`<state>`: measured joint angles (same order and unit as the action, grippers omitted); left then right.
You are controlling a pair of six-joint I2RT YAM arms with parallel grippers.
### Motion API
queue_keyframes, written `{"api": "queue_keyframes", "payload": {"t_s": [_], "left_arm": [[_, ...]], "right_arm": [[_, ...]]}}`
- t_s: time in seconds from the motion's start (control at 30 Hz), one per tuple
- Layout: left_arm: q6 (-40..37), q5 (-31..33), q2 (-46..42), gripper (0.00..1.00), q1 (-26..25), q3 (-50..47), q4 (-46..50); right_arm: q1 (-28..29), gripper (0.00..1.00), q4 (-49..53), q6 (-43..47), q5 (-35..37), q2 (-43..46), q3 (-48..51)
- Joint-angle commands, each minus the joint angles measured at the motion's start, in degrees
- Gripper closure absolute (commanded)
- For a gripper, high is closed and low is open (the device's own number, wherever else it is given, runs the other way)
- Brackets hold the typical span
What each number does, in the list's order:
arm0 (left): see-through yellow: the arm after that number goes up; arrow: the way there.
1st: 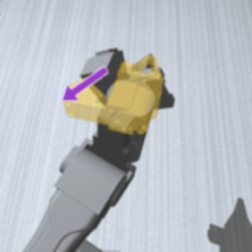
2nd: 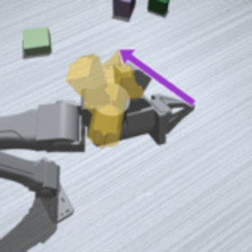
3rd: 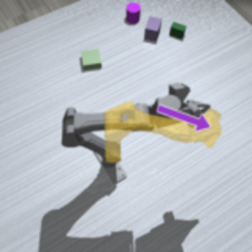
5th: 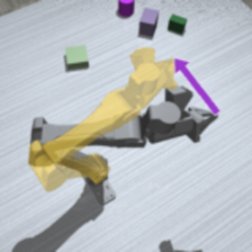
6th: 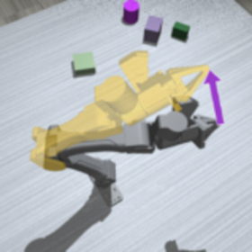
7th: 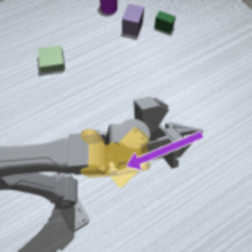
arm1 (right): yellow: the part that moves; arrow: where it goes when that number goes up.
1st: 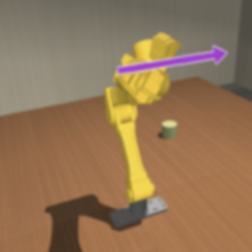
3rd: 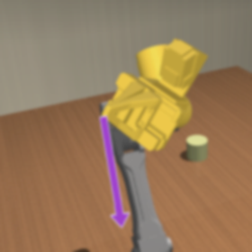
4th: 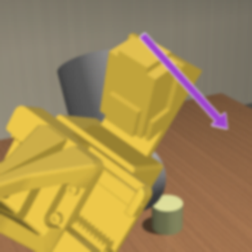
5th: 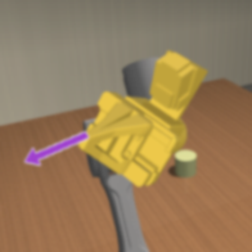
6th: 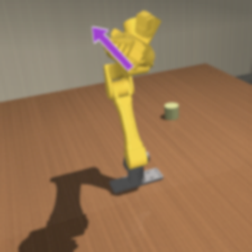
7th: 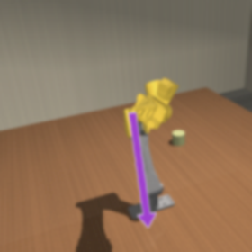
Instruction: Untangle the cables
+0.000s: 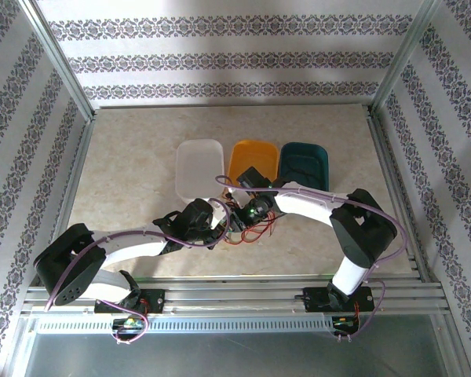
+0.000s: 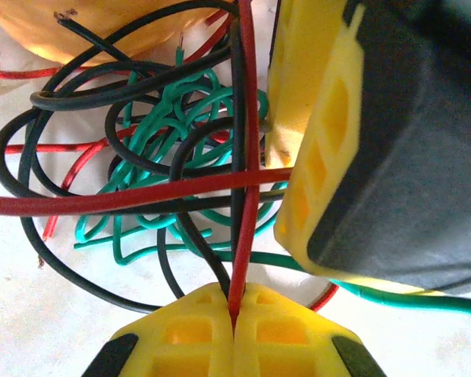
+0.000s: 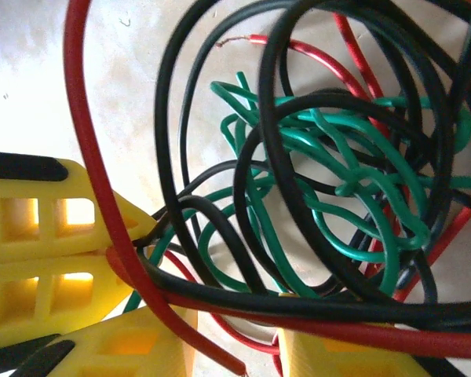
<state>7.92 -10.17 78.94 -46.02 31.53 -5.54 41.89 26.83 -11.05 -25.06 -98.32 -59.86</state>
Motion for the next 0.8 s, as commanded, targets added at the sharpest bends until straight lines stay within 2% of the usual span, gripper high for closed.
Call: {"api": "queue_keyframes", "payload": {"t_s": [0.0,0.1,0.23,0.5,0.77], "left_arm": [[-1.77,-3.51,0.17,1.00,-0.83,0.90,-2.02],[-1.77,-3.40,0.17,1.00,-0.83,0.88,-1.85],[-0.99,-1.90,-0.59,1.00,-0.78,0.23,-2.24],[1.25,4.74,-1.77,1.00,-0.69,-2.22,-4.18],[1.58,4.64,0.72,1.00,-0.39,-2.09,-4.63]], "right_arm": [[1.49,0.72,-3.95,0.11,-0.74,-2.19,-2.51],[1.53,0.90,-5.16,-0.51,0.87,-2.11,-2.43],[1.20,0.98,-6.43,-0.64,1.99,1.20,-0.42],[-2.17,1.00,-4.33,-0.88,-2.93,13.21,3.53],[-11.13,1.00,-0.40,-1.58,-8.40,27.37,3.09]]}}
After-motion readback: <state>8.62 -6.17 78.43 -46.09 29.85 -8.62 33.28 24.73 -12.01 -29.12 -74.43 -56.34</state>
